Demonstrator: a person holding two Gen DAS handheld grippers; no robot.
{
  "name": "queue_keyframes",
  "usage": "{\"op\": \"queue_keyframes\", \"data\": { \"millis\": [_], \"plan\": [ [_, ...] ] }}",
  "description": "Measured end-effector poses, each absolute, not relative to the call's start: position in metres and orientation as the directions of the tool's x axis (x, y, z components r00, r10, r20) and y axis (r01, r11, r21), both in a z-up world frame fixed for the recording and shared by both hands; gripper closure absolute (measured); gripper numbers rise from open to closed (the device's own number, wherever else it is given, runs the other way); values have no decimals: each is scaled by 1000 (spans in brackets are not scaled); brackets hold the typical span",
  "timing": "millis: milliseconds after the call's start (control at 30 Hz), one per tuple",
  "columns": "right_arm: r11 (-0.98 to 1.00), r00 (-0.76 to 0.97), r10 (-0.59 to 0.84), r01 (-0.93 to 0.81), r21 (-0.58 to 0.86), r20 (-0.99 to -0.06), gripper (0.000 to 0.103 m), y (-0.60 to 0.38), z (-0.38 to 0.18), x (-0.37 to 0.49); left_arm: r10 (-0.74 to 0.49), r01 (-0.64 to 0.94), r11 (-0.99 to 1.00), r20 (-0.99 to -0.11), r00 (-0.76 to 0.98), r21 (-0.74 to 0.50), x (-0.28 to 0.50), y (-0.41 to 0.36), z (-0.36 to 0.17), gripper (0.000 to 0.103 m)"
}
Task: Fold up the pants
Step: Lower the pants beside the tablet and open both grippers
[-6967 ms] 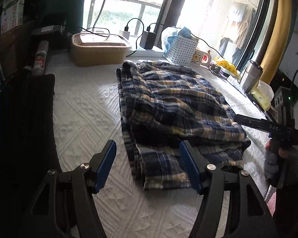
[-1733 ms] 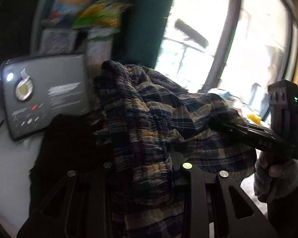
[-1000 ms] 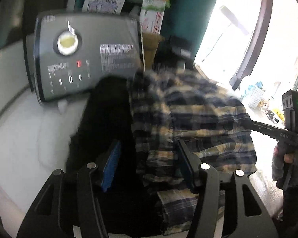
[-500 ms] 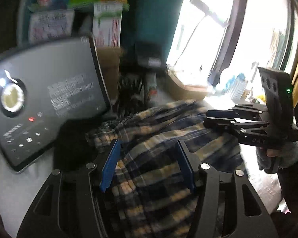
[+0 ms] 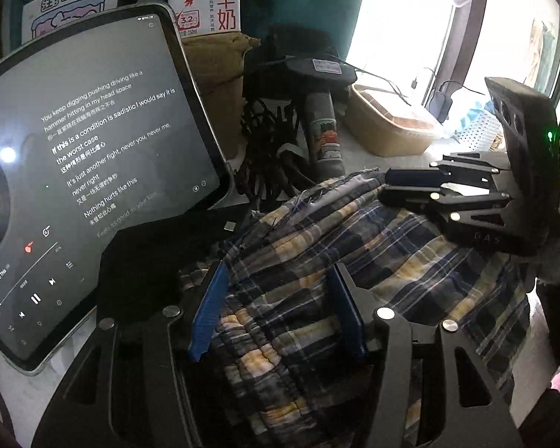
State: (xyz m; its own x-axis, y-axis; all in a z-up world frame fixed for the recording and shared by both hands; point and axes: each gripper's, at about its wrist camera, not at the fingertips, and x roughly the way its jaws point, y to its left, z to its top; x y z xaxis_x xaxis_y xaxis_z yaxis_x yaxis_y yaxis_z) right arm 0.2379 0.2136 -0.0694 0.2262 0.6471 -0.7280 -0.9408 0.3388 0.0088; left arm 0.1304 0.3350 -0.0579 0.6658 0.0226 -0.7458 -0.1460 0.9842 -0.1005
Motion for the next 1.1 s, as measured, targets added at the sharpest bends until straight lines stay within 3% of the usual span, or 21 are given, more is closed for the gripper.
{"op": "queue_keyframes", "data": {
  "millis": [333, 667, 900, 1100],
  "plan": [
    [377, 243, 704, -924, 61, -668, 75, 170, -21, 234, 38, -149, 984, -688, 724, -102, 98, 319, -26, 46],
    [320, 179, 611, -947, 34, -772, 76, 157, -67, 190, -9, -146, 978, -731, 682, -148, 97, 319, -60, 46],
    [351, 184, 603, -935, 52, -776, 75, 131, -62, 186, 27, -185, 973, -727, 687, -139, 90, 313, -48, 46],
    [405, 227, 619, -913, 57, -752, 74, 88, -42, 178, 79, -211, 970, -672, 736, -118, 65, 288, -31, 46]
  ]
}}
